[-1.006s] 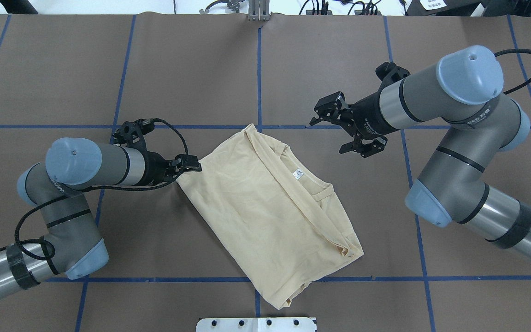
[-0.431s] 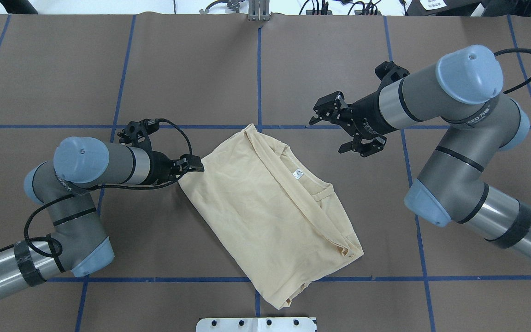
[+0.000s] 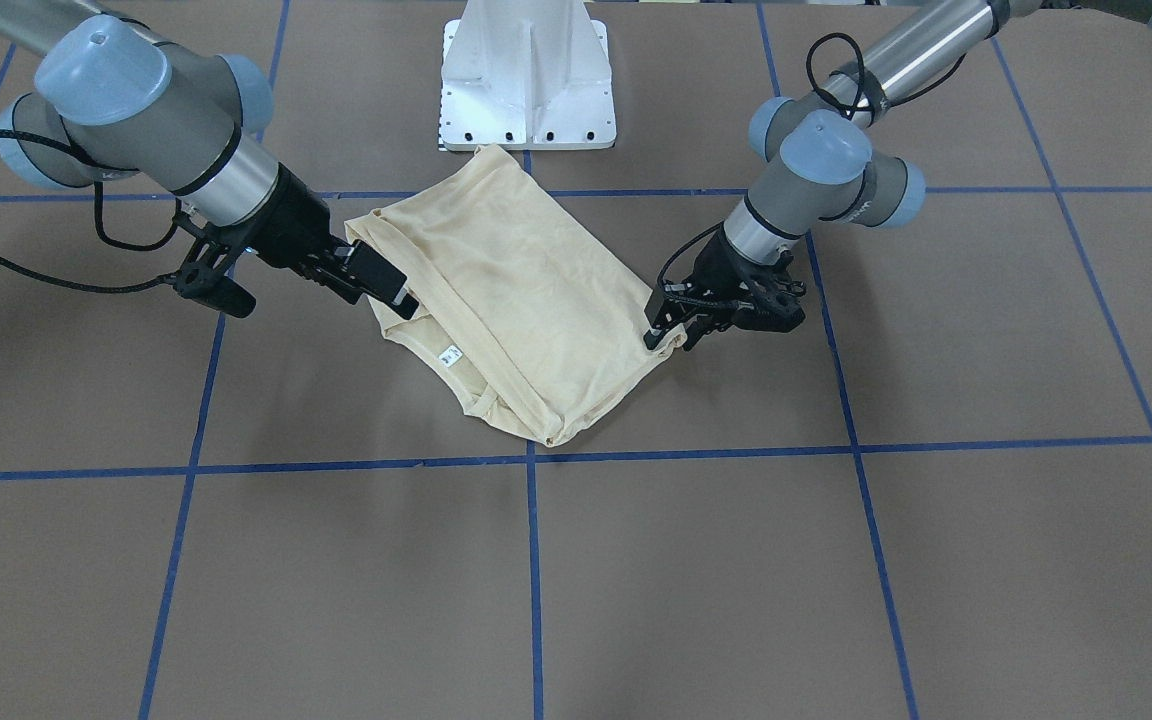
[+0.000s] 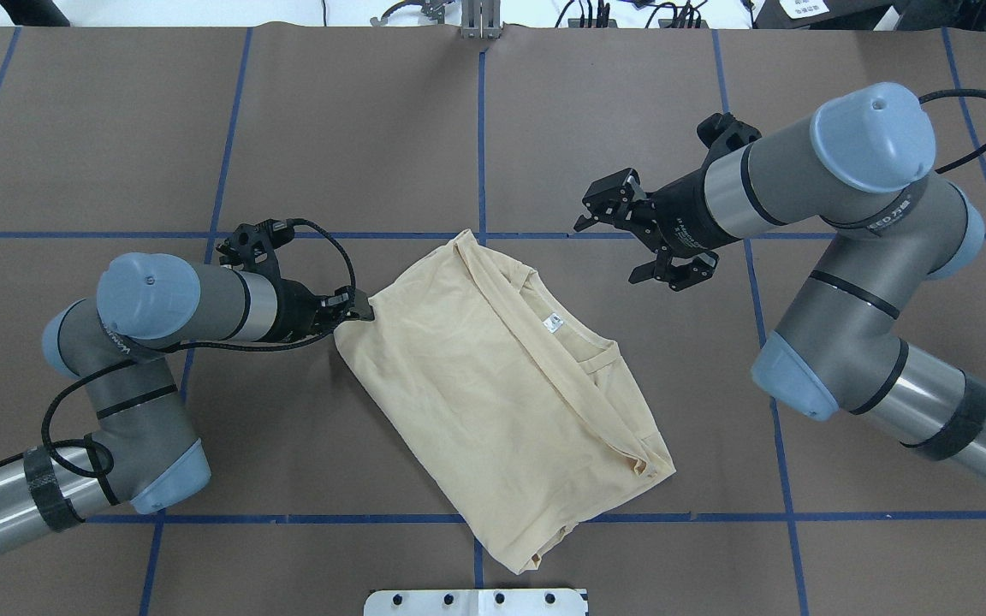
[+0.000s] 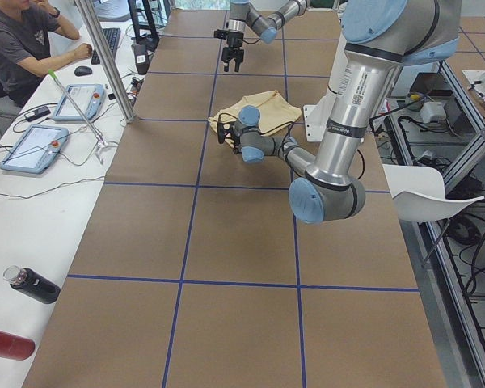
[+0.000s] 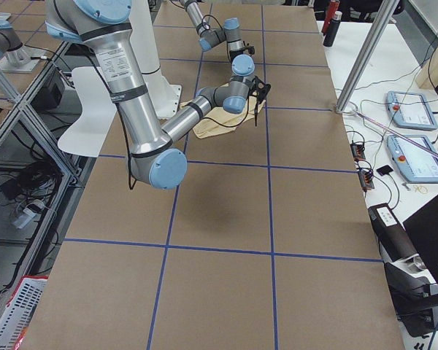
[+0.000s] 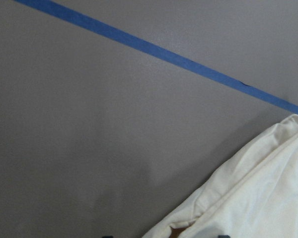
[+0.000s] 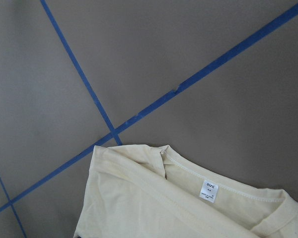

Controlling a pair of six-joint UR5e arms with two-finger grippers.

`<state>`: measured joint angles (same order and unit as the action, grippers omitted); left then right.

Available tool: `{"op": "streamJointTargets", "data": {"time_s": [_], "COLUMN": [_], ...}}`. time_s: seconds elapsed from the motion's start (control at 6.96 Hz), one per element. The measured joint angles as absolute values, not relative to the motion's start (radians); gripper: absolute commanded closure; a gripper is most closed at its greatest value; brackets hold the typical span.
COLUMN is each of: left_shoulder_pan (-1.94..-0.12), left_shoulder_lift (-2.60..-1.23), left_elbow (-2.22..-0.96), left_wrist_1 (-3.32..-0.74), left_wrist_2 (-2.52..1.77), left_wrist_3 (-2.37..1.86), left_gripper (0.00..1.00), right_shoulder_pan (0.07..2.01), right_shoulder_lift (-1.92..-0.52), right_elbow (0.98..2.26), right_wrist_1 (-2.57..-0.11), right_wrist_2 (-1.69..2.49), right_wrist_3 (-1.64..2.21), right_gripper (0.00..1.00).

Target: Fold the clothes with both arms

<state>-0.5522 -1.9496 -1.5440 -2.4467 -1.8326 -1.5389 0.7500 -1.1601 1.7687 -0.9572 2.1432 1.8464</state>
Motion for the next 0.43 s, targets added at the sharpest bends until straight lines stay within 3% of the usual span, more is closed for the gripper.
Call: {"op": "streamJointTargets", "data": {"time_s": [0.29, 0.43], "left_shoulder_pan": [-0.559, -0.563], "left_shoulder_lift": [-1.943, -1.943], "left_elbow": [-1.546, -1.547], "left_wrist_1": [-2.447, -2.446], "left_wrist_2": [-1.833, -1.833], "left_wrist_3": [-1.535, -1.534], "left_gripper": [0.39, 0.48], "right_shoulder_pan": [0.750, 0.750], "right_shoulder_lift": [-1.160, -1.160], "right_elbow": [1.768, 1.767], "right_wrist_1": [-0.957, -0.958], "right_wrist_2": [2.144, 2.143], "right_wrist_3": [1.847, 1.847], "right_gripper": [0.00, 0.00]}}
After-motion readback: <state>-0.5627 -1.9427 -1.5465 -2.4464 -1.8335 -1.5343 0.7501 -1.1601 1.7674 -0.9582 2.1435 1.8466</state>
